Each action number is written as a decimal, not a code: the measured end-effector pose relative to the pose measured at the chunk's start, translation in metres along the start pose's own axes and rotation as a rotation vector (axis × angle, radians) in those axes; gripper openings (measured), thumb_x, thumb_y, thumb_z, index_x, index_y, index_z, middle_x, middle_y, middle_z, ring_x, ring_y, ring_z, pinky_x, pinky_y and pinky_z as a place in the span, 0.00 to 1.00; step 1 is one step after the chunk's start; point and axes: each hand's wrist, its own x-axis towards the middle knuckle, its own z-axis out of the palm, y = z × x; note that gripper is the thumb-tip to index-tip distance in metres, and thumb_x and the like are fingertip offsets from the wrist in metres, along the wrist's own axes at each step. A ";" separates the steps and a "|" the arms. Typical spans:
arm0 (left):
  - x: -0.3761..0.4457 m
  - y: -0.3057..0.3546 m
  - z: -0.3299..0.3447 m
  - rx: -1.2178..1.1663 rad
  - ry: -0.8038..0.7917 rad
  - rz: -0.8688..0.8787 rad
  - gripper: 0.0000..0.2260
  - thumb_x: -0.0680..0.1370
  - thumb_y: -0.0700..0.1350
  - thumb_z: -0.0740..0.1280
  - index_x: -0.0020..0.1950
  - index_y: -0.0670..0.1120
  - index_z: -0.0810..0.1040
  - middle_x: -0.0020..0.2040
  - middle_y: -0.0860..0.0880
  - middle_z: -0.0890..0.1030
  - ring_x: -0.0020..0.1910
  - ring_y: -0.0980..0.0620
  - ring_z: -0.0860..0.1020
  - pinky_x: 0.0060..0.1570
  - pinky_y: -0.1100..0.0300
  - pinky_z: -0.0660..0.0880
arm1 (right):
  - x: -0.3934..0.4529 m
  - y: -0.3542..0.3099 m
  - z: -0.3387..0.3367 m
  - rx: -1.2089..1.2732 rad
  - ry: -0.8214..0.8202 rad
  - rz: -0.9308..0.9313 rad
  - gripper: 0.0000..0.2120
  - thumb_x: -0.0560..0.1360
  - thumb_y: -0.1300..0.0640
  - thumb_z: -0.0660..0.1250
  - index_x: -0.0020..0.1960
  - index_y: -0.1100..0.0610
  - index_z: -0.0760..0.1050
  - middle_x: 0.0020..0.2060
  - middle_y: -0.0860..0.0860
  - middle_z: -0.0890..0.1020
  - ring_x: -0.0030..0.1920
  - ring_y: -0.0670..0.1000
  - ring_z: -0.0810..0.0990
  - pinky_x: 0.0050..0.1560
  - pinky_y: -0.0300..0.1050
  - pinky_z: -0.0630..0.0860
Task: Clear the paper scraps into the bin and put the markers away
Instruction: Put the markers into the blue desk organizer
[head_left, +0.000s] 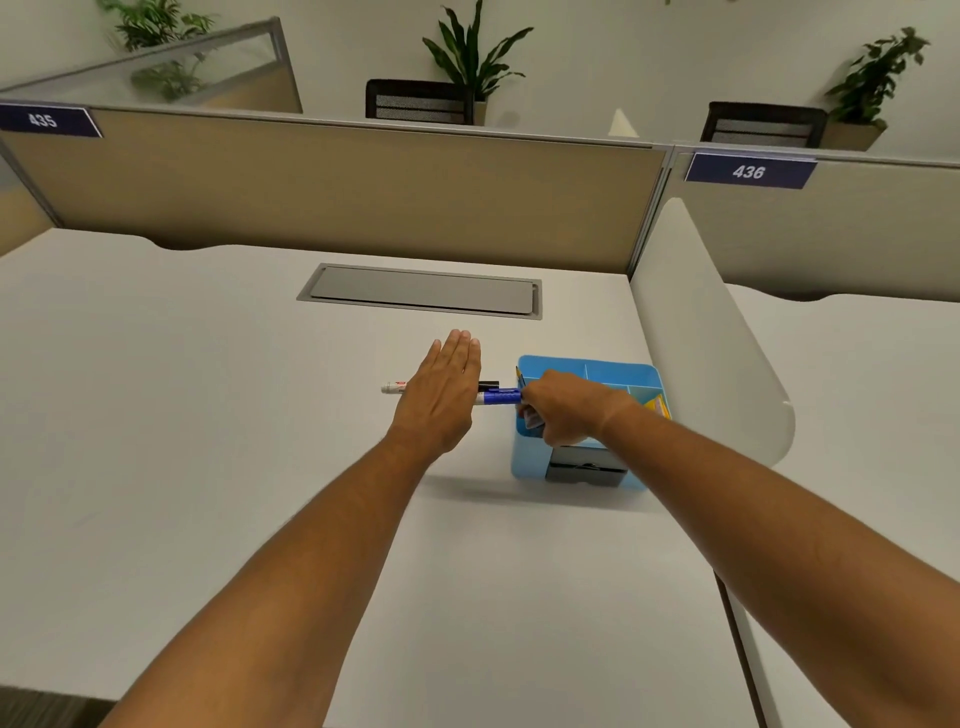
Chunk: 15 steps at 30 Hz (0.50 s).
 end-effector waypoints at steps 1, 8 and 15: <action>0.001 0.000 -0.001 -0.001 0.003 0.001 0.33 0.80 0.41 0.60 0.77 0.40 0.44 0.78 0.40 0.47 0.77 0.42 0.45 0.72 0.52 0.39 | 0.000 0.001 0.000 0.008 0.005 -0.005 0.19 0.72 0.62 0.71 0.62 0.59 0.74 0.54 0.56 0.80 0.49 0.52 0.78 0.49 0.42 0.75; 0.006 0.002 -0.004 -0.011 -0.002 0.002 0.33 0.80 0.42 0.61 0.77 0.40 0.45 0.78 0.40 0.47 0.77 0.42 0.45 0.72 0.52 0.40 | -0.009 0.011 -0.006 -0.011 0.082 -0.040 0.15 0.75 0.58 0.68 0.61 0.59 0.76 0.54 0.56 0.79 0.54 0.55 0.78 0.49 0.43 0.72; 0.010 0.006 -0.004 -0.010 -0.005 0.004 0.33 0.80 0.43 0.61 0.78 0.40 0.45 0.78 0.40 0.47 0.77 0.42 0.45 0.72 0.52 0.40 | -0.012 0.008 -0.015 -0.113 0.119 -0.022 0.15 0.76 0.55 0.67 0.62 0.57 0.75 0.52 0.56 0.82 0.48 0.54 0.80 0.48 0.47 0.80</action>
